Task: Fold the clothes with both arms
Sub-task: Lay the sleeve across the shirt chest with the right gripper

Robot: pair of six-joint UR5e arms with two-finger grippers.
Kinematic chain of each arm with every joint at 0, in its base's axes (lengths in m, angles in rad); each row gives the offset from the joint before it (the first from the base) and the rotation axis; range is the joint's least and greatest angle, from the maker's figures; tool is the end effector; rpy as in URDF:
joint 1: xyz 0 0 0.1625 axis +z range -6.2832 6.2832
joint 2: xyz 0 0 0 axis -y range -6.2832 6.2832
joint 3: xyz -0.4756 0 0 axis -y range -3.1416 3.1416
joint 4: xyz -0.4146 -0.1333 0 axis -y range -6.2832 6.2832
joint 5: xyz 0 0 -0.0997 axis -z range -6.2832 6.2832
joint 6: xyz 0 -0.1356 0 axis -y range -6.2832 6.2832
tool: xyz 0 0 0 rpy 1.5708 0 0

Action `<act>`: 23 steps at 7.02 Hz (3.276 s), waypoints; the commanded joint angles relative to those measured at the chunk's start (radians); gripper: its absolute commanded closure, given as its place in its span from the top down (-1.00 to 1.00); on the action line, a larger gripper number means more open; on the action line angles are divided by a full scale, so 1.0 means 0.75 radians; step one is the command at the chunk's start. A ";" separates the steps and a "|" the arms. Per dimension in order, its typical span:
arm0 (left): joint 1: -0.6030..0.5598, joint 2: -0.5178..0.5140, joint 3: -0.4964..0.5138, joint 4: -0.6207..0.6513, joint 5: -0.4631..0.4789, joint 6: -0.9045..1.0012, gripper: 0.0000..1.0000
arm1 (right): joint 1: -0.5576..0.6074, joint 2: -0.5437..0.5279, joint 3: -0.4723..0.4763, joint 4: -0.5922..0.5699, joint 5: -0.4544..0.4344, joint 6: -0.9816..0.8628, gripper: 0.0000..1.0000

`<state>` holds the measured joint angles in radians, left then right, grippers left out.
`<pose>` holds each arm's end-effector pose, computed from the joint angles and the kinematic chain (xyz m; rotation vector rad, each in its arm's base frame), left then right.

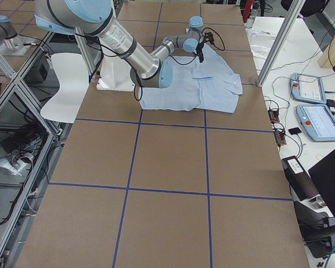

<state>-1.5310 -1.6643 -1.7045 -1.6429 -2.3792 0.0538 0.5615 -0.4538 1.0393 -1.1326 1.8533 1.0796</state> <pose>-0.0125 -0.5722 0.6027 0.2888 0.8013 0.2088 -0.7415 -0.5793 0.1245 0.2880 -1.0076 -0.0808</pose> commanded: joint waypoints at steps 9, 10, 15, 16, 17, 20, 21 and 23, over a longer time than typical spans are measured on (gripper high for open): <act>0.000 0.002 -0.004 -0.018 0.000 -0.033 0.99 | 0.008 -0.146 0.073 -0.155 0.061 0.274 0.19; 0.000 0.002 -0.002 -0.018 0.000 -0.033 0.99 | 0.008 -0.146 0.073 -0.155 0.061 0.274 -0.14; 0.000 0.004 -0.002 -0.020 -0.002 -0.033 0.99 | 0.014 -0.168 0.075 -0.159 0.081 0.270 -0.22; 0.000 0.004 -0.002 -0.018 -0.002 -0.033 0.99 | 0.022 -0.170 0.075 -0.159 0.102 0.268 -0.19; 0.000 0.004 -0.004 -0.018 -0.002 -0.033 0.99 | 0.022 -0.170 0.075 -0.159 0.102 0.268 -0.18; 0.000 0.008 -0.004 -0.018 -0.002 -0.033 0.99 | 0.020 -0.174 0.075 -0.159 0.102 0.270 -0.23; 0.000 0.008 -0.004 -0.018 -0.002 -0.033 0.99 | 0.020 -0.174 0.075 -0.157 0.102 0.270 -0.27; 0.000 0.008 -0.004 -0.018 -0.002 -0.033 0.99 | 0.020 -0.176 0.075 -0.157 0.100 0.266 -0.62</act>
<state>-1.5309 -1.6583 -1.7073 -1.6567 -2.3807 0.0291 0.5768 -0.5854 1.0948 -1.2504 1.9295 1.2817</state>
